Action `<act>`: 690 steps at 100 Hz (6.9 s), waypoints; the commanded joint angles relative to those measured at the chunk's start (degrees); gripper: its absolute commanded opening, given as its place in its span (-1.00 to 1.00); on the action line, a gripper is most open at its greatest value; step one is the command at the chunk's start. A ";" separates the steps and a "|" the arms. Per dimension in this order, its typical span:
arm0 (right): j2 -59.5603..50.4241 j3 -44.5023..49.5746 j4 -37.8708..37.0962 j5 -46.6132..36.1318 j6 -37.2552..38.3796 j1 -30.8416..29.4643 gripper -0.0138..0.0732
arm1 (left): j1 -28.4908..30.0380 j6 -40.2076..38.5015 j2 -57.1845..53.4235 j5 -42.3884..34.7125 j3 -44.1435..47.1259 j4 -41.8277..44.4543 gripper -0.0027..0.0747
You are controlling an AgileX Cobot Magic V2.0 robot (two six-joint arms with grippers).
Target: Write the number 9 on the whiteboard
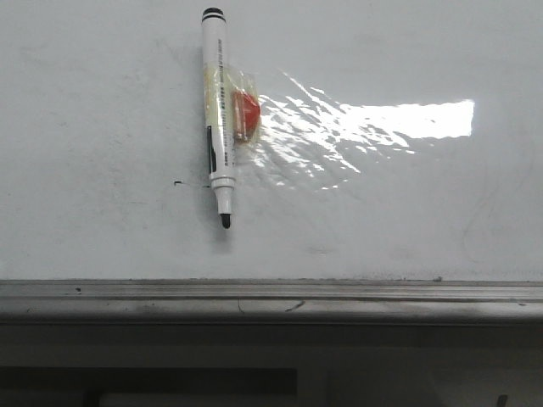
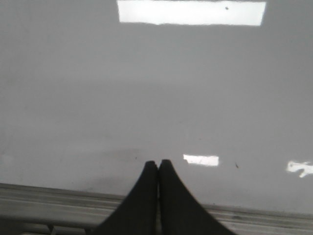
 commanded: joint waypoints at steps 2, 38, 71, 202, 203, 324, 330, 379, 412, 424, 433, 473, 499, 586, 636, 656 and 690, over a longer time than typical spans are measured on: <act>-0.92 1.58 -0.43 -0.62 -0.37 -0.14 -0.82 | -0.08 -0.68 -1.57 -4.64 1.00 -0.61 -0.98; -0.92 1.58 -0.43 -0.62 -0.37 -0.14 -0.82 | -0.08 -0.68 -1.57 -4.64 1.00 -0.61 -0.98; -0.92 1.58 -0.43 -0.62 -0.37 -0.14 -0.82 | -0.08 -0.68 -1.57 -4.64 1.00 -0.61 -0.98; -0.92 1.58 -1.50 -1.17 -0.37 -0.14 -0.82 | -0.08 -0.68 -1.57 -4.64 1.00 -0.61 -0.98; -0.92 1.58 -1.99 -1.32 -0.37 -0.14 -0.82 | -0.08 -0.68 -1.57 -4.64 1.00 -0.61 -0.98; 22.04 -36.94 8.36 16.36 -0.36 1.05 -0.22 | -0.28 24.20 26.88 9.98 -27.14 -38.13 -0.33; 23.38 -37.52 10.12 17.46 -0.36 2.49 -0.08 | -0.28 24.89 30.87 11.70 -28.94 -39.57 -0.02; 26.31 -37.61 11.98 16.99 -0.36 6.59 0.06 | -26.63 37.48 52.78 4.05 -32.31 -62.42 0.13; 26.31 -37.61 12.19 16.99 -0.36 6.59 0.06 | -43.74 37.48 63.18 -16.63 -34.66 -66.40 0.13; 26.31 -37.61 12.65 16.99 -0.36 6.59 0.06 | -44.37 37.48 65.89 -19.78 -35.24 -68.78 0.12; 26.31 -37.61 12.65 16.99 -0.36 6.59 0.06 | -44.37 37.48 67.43 -19.63 -36.17 -68.78 0.12; 26.31 -37.61 12.65 17.33 -0.36 6.59 0.06 | -44.37 37.48 70.01 -19.06 -37.45 -70.47 -0.02; 26.31 -37.61 12.65 17.33 -0.36 6.59 0.06 | -44.37 37.48 73.63 -18.32 -37.67 -71.10 -0.58; 41.89 -40.45 59.81 20.50 -67.12 31.62 0.24 | -45.94 73.05 60.50 10.74 -40.14 -39.10 -0.98; 53.02 -40.55 61.23 -1.65 -71.22 47.35 0.36 | -46.17 73.05 60.50 8.89 -40.14 -39.10 -0.98; 55.49 -41.62 62.80 -2.06 -71.22 48.84 0.36 | -46.17 73.05 60.50 9.34 -40.14 -39.10 -0.98; 59.46 -42.61 62.80 2.07 -71.22 48.84 -0.34 | -46.17 73.05 60.50 9.27 -40.14 -39.33 -0.98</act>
